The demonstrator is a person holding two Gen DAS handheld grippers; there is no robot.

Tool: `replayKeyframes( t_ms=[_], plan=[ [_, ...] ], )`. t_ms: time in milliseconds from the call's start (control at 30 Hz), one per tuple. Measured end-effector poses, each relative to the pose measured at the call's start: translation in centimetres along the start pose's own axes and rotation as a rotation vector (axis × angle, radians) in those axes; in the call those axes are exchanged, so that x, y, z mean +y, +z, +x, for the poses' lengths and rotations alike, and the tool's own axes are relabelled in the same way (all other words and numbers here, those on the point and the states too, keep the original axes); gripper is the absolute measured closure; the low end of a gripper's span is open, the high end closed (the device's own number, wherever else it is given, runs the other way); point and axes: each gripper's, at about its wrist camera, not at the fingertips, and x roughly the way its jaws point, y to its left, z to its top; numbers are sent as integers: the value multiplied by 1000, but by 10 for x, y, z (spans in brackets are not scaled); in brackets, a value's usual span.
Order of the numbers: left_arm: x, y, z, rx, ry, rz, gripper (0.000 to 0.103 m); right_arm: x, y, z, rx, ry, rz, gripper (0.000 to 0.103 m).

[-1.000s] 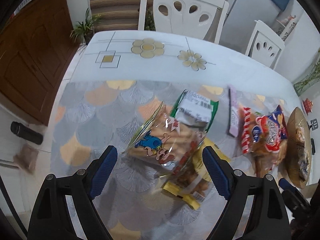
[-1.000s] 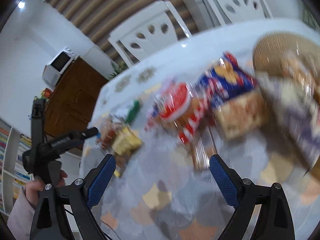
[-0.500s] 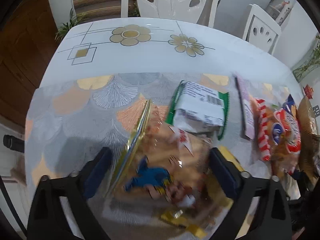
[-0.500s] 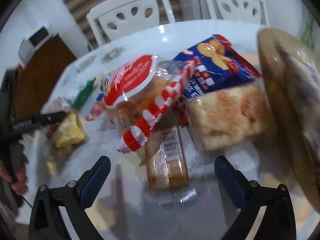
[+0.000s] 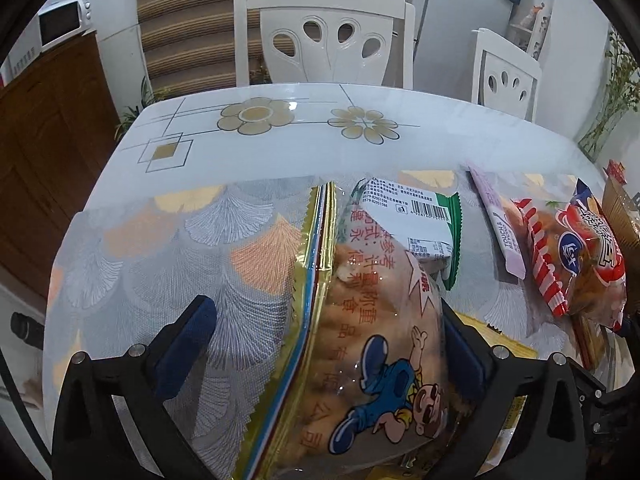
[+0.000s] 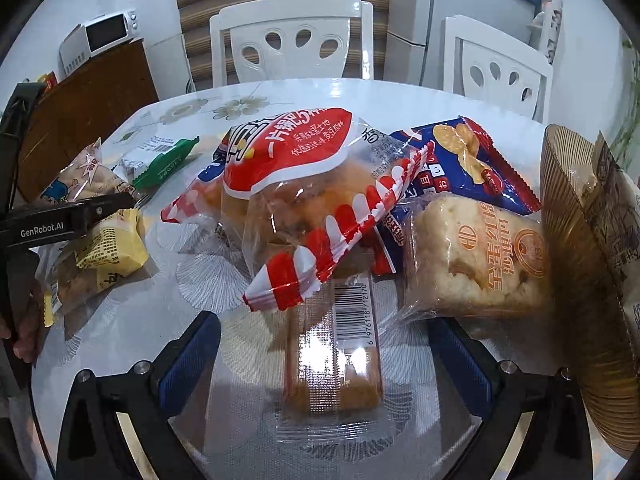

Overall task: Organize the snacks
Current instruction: 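Grasp the cartoon-printed cracker bag with the left tool while the right tool grasps the small bread pack, then carry both packs over the amber bowl and open both tools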

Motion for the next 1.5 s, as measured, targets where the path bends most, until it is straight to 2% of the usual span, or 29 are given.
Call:
replayKeyframes(
  t_ms=[467, 667, 833, 900, 933, 967, 1000, 1067, 1100, 1300, 1500],
  plan=[
    [0, 0, 0, 2, 3, -3, 0, -2, -2, -1, 2, 0, 0, 0],
    [1, 0, 1, 10, 15, -13, 0, 2, 5, 4, 33, 14, -4, 0],
    [0, -2, -2, 32, 36, -55, 0, -1, 9, 3, 100, 45, -32, 0],
    [0, 1, -3, 75, 20, -67, 4, -6, 9, -2, 105, 49, -21, 9],
    [0, 3, -7, 78, 10, -71, 25, -10, 9, -6, 99, 44, -9, 28],
    [0, 4, -13, 64, 6, -72, 44, -16, 10, -11, 93, 41, 10, 56],
    [2, 6, -19, 62, -24, -90, 51, -23, 11, -14, 98, 50, 32, 69],
    [5, 7, -26, 61, -60, -127, 52, -30, 10, -18, 110, 133, 60, 69],
    [3, 6, -30, 52, -46, -123, 52, -31, 9, -19, 116, 169, 64, 69],
    [-2, -3, -48, 51, -24, -136, 52, -25, -1, -30, 139, 257, 93, 69],
    [0, -10, -72, 47, -4, -186, 52, -18, -1, -52, 107, 330, 80, 69]
  ],
)
